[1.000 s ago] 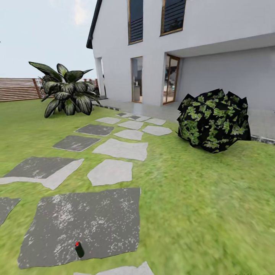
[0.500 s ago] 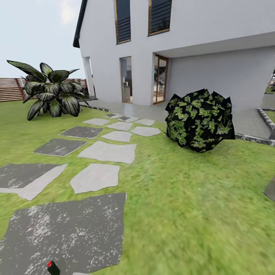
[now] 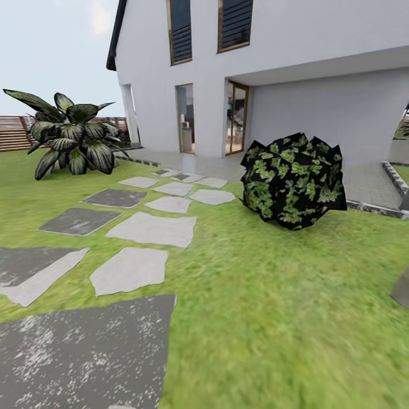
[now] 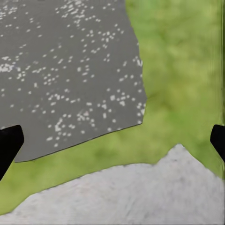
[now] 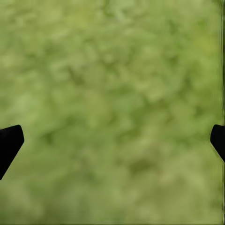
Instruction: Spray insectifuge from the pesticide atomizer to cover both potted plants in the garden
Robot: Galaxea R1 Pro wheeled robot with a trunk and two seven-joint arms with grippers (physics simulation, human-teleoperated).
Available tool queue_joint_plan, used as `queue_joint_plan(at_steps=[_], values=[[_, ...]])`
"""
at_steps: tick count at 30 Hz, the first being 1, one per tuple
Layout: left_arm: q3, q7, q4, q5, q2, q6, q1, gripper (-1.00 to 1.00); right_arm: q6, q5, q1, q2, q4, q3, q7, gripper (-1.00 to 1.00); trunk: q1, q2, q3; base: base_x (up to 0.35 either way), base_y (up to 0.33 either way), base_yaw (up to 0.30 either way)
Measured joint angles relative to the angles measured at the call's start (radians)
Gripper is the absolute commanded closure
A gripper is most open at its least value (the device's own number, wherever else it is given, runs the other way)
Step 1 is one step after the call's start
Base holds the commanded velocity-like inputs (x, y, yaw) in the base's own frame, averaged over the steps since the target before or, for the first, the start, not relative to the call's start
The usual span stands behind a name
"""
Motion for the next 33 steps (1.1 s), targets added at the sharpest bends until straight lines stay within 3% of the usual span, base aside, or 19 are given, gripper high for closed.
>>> queue_joint_plan(at_steps=[33], values=[[0.000, 0.000, 0.000, 0.000, 0.000, 0.000, 0.000, -1.00, 0.000, 0.000, 0.000, 0.000, 0.000, 0.000, 0.000, -1.00, 0.000, 0.000, 0.000, 0.187, -0.231, 0.258]])
